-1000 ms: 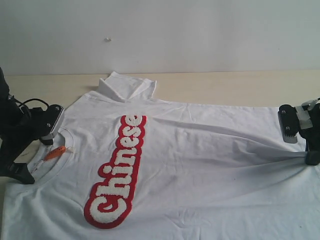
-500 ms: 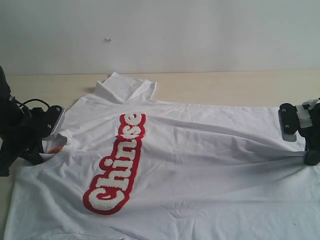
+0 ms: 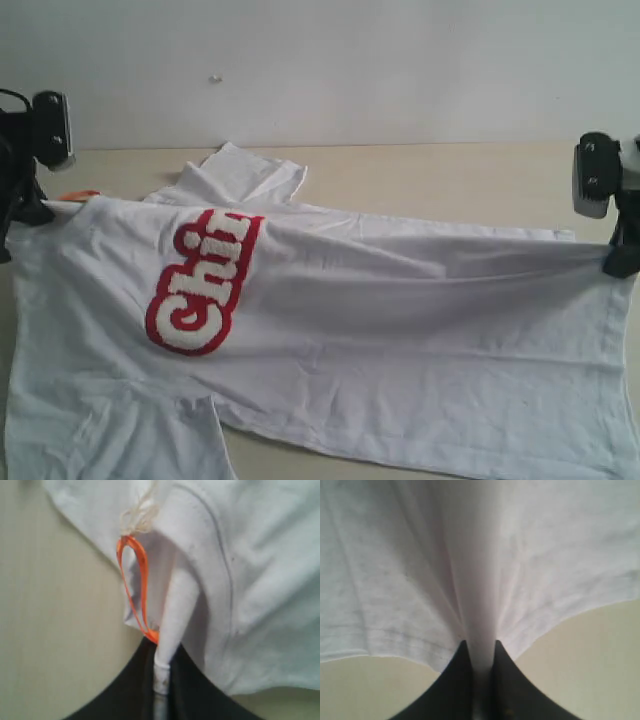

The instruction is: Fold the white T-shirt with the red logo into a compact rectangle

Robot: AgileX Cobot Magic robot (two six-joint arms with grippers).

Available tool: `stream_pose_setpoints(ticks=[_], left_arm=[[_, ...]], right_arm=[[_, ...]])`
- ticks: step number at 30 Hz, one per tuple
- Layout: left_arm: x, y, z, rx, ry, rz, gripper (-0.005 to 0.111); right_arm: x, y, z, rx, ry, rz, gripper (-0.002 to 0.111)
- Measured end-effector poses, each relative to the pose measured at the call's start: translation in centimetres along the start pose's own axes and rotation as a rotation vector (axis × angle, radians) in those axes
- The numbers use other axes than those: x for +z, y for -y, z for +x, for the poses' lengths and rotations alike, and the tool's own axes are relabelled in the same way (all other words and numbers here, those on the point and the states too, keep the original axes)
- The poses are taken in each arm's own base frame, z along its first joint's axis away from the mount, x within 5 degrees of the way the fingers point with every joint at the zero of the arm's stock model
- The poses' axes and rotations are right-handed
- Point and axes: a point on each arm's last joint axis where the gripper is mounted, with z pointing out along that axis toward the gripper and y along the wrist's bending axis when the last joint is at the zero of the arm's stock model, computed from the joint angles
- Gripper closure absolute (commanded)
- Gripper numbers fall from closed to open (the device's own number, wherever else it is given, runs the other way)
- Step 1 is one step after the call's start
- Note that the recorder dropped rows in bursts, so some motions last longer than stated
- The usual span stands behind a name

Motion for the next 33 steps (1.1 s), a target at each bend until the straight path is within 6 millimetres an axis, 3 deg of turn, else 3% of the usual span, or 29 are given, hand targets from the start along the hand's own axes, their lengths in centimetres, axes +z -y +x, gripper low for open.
stream_pose_setpoints(ticks=[1, 4, 7, 8, 12, 22, 27, 30, 33], left_arm=[[-1.0, -0.2, 0.0, -0.025, 0.006, -0.028, 0.107], [-6.3, -1.0, 0.4, -0.194, 0.05, -0.162, 0.107], [-9.5, -1.2, 1.1, -0.314, 0.078, -0.245, 0.107], [-11.8, -1.0, 1.6, -0.382, 0.099, -0.297, 0.107], [-15.9, -0.1, 2.0, -0.462, 0.138, -0.372, 0.107], [-24.0, 3.4, 2.2, -0.614, 0.243, -0.536, 0.107], [-27.7, 5.3, 3.2, -0.718, 0.245, -0.693, 0.107], [-29.1, 6.1, 3.9, -0.743, 0.216, -0.769, 0.107], [-29.3, 6.4, 4.3, -0.747, 0.172, -0.772, 0.107]], right_arm=[[-0.9, -0.2, -0.2, -0.006, 0.017, 0.017, 0.108], [-6.1, -1.4, -0.9, -0.017, 0.101, 0.137, 0.108], [-8.8, -2.5, -1.3, -0.015, 0.155, 0.19, 0.108], [-10.6, -3.4, -1.7, -0.014, 0.211, 0.221, 0.108], [-13.5, -5.3, -2.4, -0.008, 0.318, 0.25, 0.108], [-19.2, -10.0, -3.1, -0.022, 0.51, 0.331, 0.108], [-20.9, -11.6, -3.4, 0.049, 0.605, 0.336, 0.108], [-21.2, -11.9, -3.6, 0.167, 0.66, 0.293, 0.108], [-21.1, -11.7, -3.7, 0.266, 0.68, 0.252, 0.108]])
